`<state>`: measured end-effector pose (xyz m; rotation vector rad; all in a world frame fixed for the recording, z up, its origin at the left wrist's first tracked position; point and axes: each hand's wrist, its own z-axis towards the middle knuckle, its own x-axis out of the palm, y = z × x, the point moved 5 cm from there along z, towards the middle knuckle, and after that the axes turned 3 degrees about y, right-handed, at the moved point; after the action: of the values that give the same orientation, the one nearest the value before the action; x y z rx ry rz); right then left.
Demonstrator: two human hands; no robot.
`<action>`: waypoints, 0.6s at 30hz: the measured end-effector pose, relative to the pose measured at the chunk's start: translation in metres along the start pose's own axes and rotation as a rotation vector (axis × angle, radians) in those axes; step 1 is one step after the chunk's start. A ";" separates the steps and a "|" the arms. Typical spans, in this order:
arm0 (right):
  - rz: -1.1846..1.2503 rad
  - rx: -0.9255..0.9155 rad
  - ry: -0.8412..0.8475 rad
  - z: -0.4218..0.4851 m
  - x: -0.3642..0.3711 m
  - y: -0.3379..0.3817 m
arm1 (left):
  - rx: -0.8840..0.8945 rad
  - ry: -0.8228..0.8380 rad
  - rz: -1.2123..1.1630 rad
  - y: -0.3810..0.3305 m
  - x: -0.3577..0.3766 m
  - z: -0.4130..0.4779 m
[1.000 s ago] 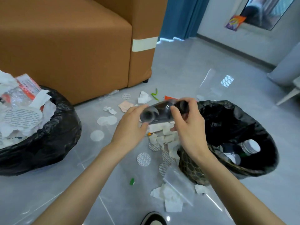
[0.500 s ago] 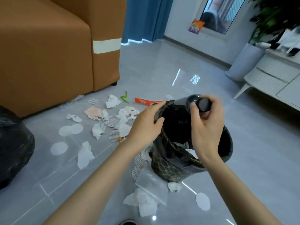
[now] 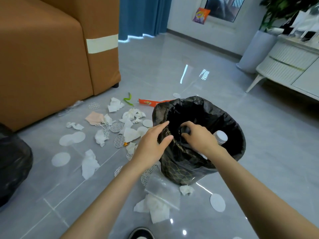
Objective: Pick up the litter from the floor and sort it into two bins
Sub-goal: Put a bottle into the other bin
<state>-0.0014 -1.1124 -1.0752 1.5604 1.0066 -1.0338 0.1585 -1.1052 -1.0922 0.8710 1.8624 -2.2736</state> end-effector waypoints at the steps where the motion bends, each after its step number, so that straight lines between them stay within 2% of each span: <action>1: 0.015 0.004 0.021 0.000 0.001 -0.001 | 0.004 -0.005 0.006 -0.001 -0.001 0.000; 3: 0.042 -0.012 -0.016 -0.005 0.001 -0.002 | 0.001 -0.021 0.008 -0.002 -0.002 -0.002; 7: 0.167 -0.142 -0.287 -0.037 -0.019 0.008 | -0.009 -0.122 -0.029 -0.002 -0.007 -0.009; 9: 0.275 -0.180 -0.344 -0.056 -0.025 0.014 | -0.024 -0.192 -0.084 0.002 -0.009 -0.013; 14: 0.602 -0.161 -0.252 -0.103 -0.010 0.018 | -0.068 -0.230 -0.081 0.023 -0.005 -0.026; 18: 0.614 -0.128 -0.140 -0.118 0.026 0.015 | -0.122 -0.215 -0.083 0.049 -0.003 -0.037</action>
<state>0.0375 -0.9971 -1.0757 1.5248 0.4355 -0.6211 0.1942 -1.0850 -1.1378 0.5194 1.9476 -2.1706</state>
